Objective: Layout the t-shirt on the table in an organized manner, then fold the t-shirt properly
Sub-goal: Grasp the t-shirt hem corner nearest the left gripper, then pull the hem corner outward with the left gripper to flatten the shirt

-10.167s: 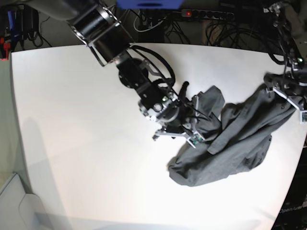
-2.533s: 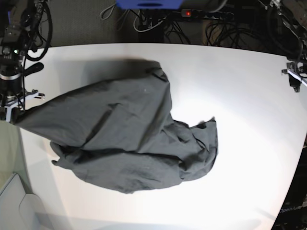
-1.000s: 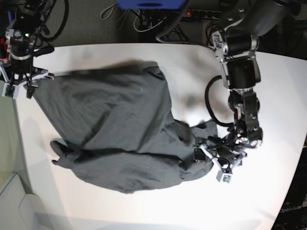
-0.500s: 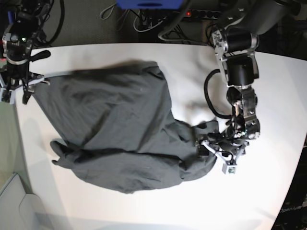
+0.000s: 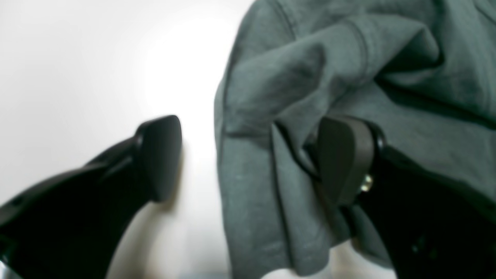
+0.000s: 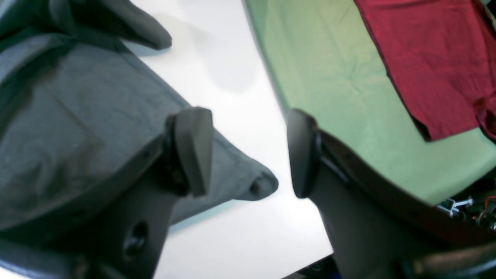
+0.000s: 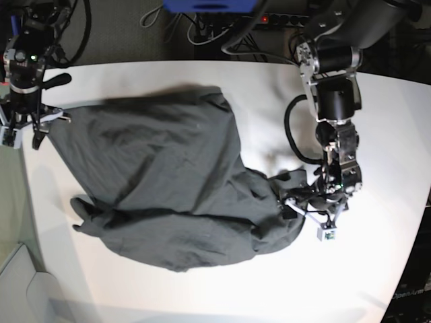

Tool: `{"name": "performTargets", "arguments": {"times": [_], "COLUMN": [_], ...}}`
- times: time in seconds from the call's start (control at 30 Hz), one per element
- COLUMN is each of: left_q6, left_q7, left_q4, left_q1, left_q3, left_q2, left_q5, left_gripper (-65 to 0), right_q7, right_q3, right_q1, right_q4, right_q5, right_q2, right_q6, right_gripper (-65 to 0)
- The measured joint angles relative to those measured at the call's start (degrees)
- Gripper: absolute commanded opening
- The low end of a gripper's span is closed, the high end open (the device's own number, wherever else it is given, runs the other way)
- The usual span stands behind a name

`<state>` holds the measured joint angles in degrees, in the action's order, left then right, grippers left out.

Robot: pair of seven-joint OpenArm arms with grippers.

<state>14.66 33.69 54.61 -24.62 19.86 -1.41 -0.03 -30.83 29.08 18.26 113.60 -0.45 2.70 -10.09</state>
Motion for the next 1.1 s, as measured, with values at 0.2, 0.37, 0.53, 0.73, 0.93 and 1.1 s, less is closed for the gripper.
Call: {"name": "performTargets", "arguments": {"times": [0.2,0.37,0.53,0.73,0.93,1.1], "left_q6": [-0.1,-0.1,-0.1,0.1,0.3,-0.2], "left_q7": [-2.7,-6.6,-7.1,-6.4,-2.3,6.2], "left_q4": [-4.5,-9.3,-9.4,-9.6,-8.0,1.5], "left_q1": [-0.5,-2.3,-2.1,-1.9,-2.7,-4.0], "left_q3": [0.0,0.1,0.1,0.1,4.3,9.2], "left_q2": [0.1,0.1,0.1,0.0,-0.7,-3.8], "left_q5": [-0.2,-0.2,-0.2,-0.4,-0.4,0.3], "left_gripper": [-11.6,-11.9,-23.6,-65.0,-62.6,-64.2], "right_q7": [0.0,0.0,-0.1,0.0,0.0,0.1], "right_q3": [0.3,0.4,0.4,0.4,0.4,0.1], "right_q1": [0.1,0.2,0.3,0.2,0.0,-0.2], "right_q4": [0.0,0.0,0.0,-0.1,-0.1,-0.1], "right_q5": [0.0,0.0,0.0,0.0,0.0,0.0], "right_q2": [0.0,0.0,0.0,0.0,0.0,1.4], "right_q6": [0.0,0.0,0.0,0.0,0.0,0.0], "right_gripper": [-33.2,-33.2,-33.2,-33.2,-33.2,-33.2]}}
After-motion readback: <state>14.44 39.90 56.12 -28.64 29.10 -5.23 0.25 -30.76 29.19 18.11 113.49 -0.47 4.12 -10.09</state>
